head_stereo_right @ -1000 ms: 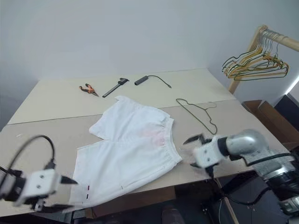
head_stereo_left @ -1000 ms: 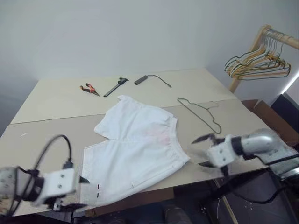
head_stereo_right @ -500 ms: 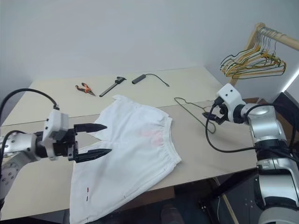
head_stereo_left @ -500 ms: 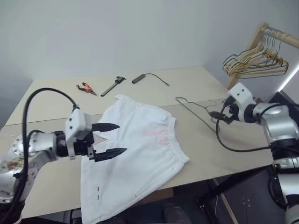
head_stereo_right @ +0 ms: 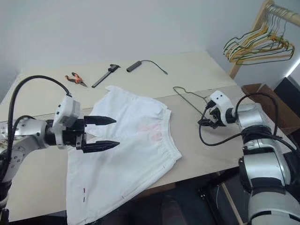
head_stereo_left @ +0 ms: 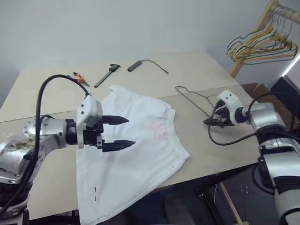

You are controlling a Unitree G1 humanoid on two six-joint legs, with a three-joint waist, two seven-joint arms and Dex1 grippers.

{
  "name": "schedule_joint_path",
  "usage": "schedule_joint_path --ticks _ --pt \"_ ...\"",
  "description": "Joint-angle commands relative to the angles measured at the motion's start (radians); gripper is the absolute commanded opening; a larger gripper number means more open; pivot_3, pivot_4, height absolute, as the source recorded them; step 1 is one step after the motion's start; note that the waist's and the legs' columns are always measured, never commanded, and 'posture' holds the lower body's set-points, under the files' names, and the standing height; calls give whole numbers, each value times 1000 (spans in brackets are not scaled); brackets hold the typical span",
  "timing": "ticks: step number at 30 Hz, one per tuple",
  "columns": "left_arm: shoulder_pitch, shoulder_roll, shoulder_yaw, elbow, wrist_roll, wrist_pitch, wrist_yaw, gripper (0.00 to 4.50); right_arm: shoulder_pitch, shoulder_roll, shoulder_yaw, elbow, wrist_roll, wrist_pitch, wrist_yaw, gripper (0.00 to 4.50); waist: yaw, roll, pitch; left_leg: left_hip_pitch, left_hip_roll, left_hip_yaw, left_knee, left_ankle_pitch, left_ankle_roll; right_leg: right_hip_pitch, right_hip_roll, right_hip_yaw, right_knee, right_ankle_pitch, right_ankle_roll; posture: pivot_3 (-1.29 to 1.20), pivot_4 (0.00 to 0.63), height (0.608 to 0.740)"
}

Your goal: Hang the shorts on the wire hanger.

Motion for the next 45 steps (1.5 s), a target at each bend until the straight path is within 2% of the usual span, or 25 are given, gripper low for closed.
schedule_joint_path --ticks 1,4,6,12,21,28,35,39,45 --pt "19 7 37 -41 -15 -1 17 4337 -74 4 -41 64 -1 -53 -20 4500 2 2 1 -4 0 0 0 1 -1 -4 -1 0 3 0 0 -94 139 740" --pt "51 16 72 -62 -29 7 34 4337 -93 21 -44 108 -10 -71 -18 4500 3 2 1 -15 -1 -1 1 3 -4 -13 -2 -1 4 1 2 -82 130 740" --pt "74 24 88 -69 -24 2 38 4337 -100 32 -47 130 -19 -80 -39 4500 3 2 1 -15 -1 -1 1 2 -4 -12 -3 -1 2 1 2 -76 125 740" --pt "123 39 122 -89 -42 2 31 4337 -154 40 -126 204 22 62 -48 4500 10 2 2 -15 -3 -2 1 2 -3 -12 -3 -1 0 2 3 -60 110 740" --pt "164 42 149 -112 -44 -1 46 4337 -161 32 -145 207 -12 15 -90 4500 16 2 1 -13 -3 -2 2 4 -4 -11 -2 -1 2 3 2 -43 104 740" --pt "189 58 150 -117 -38 -2 37 4337 -150 28 -207 239 13 111 -136 4500 27 2 1 -13 -3 -2 2 4 -4 -11 -2 -1 2 3 2 -31 102 740" --pt "199 82 161 -119 -48 -3 10 4337 -122 30 -170 243 -50 107 -80 4500 32 2 1 -13 -3 -2 2 4 -4 -11 -2 -1 2 3 2 -24 96 740" --pt "191 82 155 -118 -40 -5 16 4374 -105 34 -133 243 -102 82 -88 3625 34 2 1 -13 -3 -2 2 4 -4 -11 -2 -2 2 3 2 -23 92 740" --pt "189 73 147 -122 -35 -10 27 4374 -99 36 -112 247 -141 78 -109 1532 35 -1 -1 -13 -3 -2 3 4 -4 -11 -2 -2 2 3 2 -24 79 740"
